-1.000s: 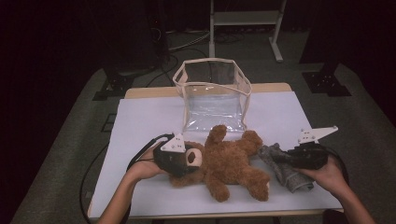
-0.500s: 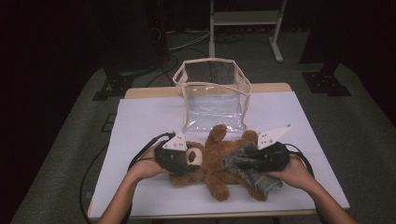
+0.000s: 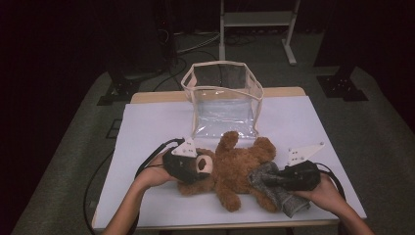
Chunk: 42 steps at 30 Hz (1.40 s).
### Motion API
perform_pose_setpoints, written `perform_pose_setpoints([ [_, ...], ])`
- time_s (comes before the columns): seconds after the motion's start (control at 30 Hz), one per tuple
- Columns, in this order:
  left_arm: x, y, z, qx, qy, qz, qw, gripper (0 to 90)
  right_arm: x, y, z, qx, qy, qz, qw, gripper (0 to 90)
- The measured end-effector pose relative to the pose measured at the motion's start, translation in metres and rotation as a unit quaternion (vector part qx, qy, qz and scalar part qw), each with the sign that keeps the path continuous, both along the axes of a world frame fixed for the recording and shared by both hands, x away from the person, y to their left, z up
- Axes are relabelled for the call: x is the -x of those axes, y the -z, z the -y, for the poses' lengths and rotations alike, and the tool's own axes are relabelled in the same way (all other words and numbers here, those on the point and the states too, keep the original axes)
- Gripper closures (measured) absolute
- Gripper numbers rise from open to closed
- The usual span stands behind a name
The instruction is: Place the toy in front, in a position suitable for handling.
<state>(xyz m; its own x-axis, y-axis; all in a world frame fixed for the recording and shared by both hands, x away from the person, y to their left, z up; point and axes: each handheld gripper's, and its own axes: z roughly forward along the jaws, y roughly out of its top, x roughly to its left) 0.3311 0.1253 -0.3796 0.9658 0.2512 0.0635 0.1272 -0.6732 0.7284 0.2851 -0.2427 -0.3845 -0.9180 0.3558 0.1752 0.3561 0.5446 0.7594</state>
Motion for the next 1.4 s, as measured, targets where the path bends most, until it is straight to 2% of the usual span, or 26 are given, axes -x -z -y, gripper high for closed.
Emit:
perform_pose_setpoints([
  [0.13, -0.002, 0.001, 0.000, -0.001, -0.006, 0.000, 1.0000, 29.3, -0.003, -0.011, -0.008, 0.001, -0.005, 0.016, 0.9999, 79.7],
  [0.27, 0.000, 0.001, 0.002, -0.005, -0.006, 0.003, 1.0000, 29.2, -0.010, -0.022, -0.030, 0.000, -0.023, 0.033, 0.9992, 79.7],
  [0.33, 0.000, 0.000, 0.003, -0.009, -0.005, 0.006, 0.9999, 29.2, -0.013, -0.024, -0.047, 0.008, -0.038, 0.038, 0.9985, 79.8],
  [0.47, -0.001, 0.001, 0.002, -0.011, -0.006, 0.005, 0.9999, 29.2, -0.013, -0.022, -0.054, 0.015, -0.048, 0.039, 0.9980, 79.8],
  [0.67, 0.000, 0.000, 0.002, -0.008, -0.009, 0.004, 0.9999, 29.2, -0.008, -0.012, -0.034, 0.002, -0.036, 0.020, 0.9992, 79.9],
  [0.77, 0.000, 0.000, 0.002, -0.010, -0.008, 0.006, 0.9999, 29.1, -0.003, -0.003, -0.013, -0.005, -0.015, 0.006, 0.9999, 79.9],
  [0.8, 0.000, 0.000, 0.002, -0.010, -0.008, 0.006, 0.9999, 29.1, -0.003, -0.003, -0.013, -0.005, -0.015, 0.006, 0.9999, 79.9],
  [0.87, 0.000, 0.000, 0.003, -0.012, -0.008, 0.006, 0.9999, 29.1, -0.001, 0.004, 0.003, -0.020, 0.003, -0.011, 0.9997, 79.8],
  [1.0, 0.000, -0.001, 0.003, -0.015, -0.008, 0.006, 0.9998, 29.0, -0.001, 0.005, 0.015, -0.032, 0.019, -0.019, 0.9991, 79.9],
  [1.1, 0.000, -0.002, 0.005, -0.021, -0.007, 0.007, 0.9997, 28.8, -0.003, -0.004, 0.023, -0.035, 0.033, -0.006, 0.9988, 79.9],
  [1.2, 0.001, -0.002, 0.006, -0.025, -0.004, 0.010, 0.9996, 28.7, -0.005, -0.010, 0.023, -0.034, 0.037, 0.001, 0.9988, 79.9],
  [1.23, 0.002, -0.002, 0.006, -0.027, -0.003, 0.011, 0.9996, 28.7, -0.009, -0.018, 0.020, -0.035, 0.036, 0.012, 0.9987, 79.9],
  [1.4, 0.004, -0.002, 0.006, -0.026, -0.002, 0.015, 0.9995, 28.7, -0.023, -0.029, 0.004, -0.020, 0.032, 0.028, 0.9989, 79.9],
])
